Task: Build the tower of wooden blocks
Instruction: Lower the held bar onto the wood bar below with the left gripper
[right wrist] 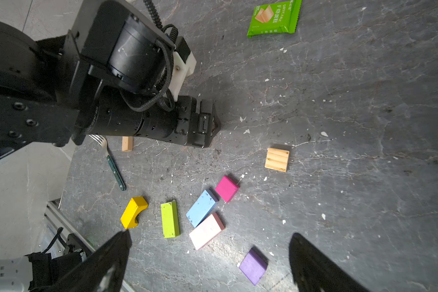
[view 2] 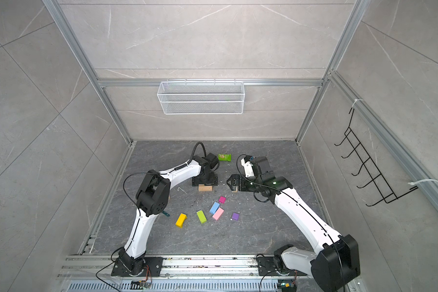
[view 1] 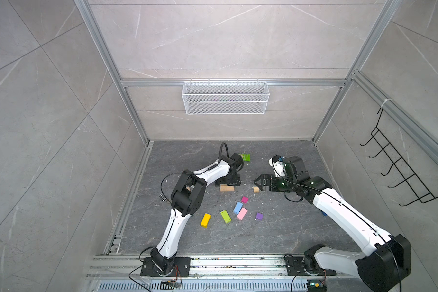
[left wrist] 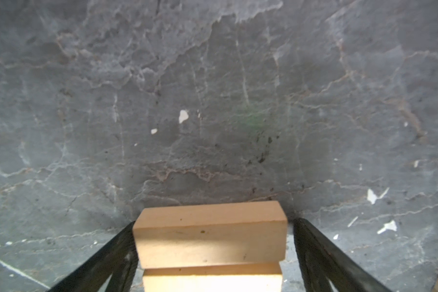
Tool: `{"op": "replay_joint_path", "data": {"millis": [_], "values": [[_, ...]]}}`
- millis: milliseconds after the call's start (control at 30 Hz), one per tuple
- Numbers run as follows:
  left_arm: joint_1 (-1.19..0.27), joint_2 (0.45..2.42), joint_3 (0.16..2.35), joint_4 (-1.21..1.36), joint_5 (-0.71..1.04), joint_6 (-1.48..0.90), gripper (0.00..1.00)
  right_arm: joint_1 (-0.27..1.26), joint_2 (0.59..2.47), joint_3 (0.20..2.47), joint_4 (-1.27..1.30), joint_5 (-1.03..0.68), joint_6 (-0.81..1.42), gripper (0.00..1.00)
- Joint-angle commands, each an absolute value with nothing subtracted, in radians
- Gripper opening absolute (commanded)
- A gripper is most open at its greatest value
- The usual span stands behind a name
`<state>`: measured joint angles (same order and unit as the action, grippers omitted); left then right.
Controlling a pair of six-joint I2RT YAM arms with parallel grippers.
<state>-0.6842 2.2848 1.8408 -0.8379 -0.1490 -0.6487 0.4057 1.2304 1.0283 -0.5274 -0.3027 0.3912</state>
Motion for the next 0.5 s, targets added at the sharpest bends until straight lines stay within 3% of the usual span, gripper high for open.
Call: {"op": "replay_joint_path", "data": {"millis": [0, 467], "values": [[-0.678, 2.320, 1.862, -0.881, -0.147, -0.663, 0.93, 0.409, 1.239, 1.042, -0.547, -0.305, 0.379, 0.99], [-0.673, 2.303, 1.841, -0.885, -0.169, -0.649, 0.80, 0.409, 1.238, 1.035, -0.540, -0.310, 0.384, 0.99]]}}
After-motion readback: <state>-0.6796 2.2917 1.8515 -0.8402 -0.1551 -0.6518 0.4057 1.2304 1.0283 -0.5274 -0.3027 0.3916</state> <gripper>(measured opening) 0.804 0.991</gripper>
